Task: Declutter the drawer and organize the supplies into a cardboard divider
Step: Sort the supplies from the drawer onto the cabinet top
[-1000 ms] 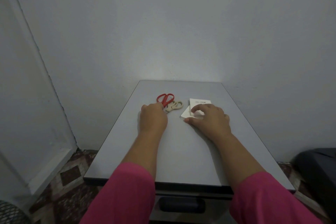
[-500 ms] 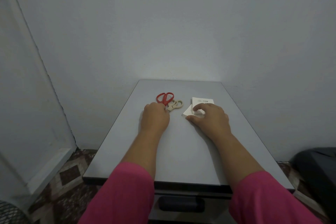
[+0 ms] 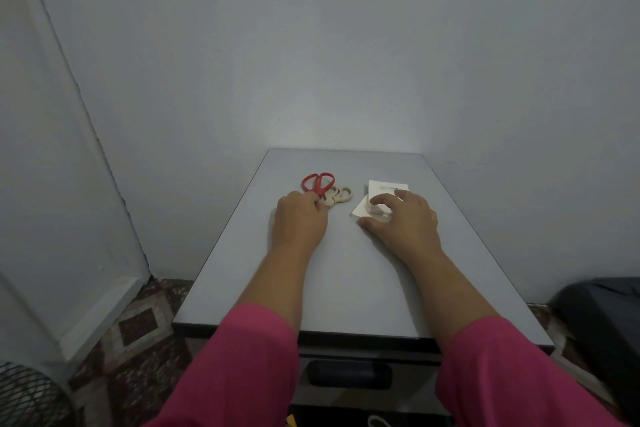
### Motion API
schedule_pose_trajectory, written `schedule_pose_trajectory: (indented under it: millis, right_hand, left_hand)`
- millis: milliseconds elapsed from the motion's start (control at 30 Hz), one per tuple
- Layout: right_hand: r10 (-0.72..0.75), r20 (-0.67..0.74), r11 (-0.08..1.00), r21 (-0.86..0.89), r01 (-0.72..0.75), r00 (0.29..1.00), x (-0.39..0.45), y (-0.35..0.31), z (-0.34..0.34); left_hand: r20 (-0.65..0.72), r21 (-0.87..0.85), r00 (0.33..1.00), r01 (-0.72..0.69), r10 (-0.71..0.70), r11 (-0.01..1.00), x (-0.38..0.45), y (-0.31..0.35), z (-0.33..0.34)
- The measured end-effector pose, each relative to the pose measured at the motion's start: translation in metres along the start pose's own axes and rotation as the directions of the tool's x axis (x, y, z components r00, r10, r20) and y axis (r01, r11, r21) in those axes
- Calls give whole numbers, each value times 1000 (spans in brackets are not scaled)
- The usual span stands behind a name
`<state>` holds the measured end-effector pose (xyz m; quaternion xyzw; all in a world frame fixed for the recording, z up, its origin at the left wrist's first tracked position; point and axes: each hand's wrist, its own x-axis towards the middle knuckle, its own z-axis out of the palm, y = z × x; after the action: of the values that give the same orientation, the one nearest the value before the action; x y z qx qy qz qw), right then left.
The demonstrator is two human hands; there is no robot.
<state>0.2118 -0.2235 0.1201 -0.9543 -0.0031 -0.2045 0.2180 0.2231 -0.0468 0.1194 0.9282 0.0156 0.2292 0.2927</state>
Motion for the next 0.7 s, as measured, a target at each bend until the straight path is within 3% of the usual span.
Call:
schedule_pose_trajectory:
  millis: [300, 700]
  right_hand:
    - [-154, -101, 986, -76, 147, 983, -28, -12, -9]
    - [-250, -83, 966, -95, 242, 965, -111, -25, -36]
  left_hand:
    - [9, -189, 973, 228, -230, 955, -27, 5, -25]
    - [75, -308, 982, 188, -173, 933, -119, 9, -65]
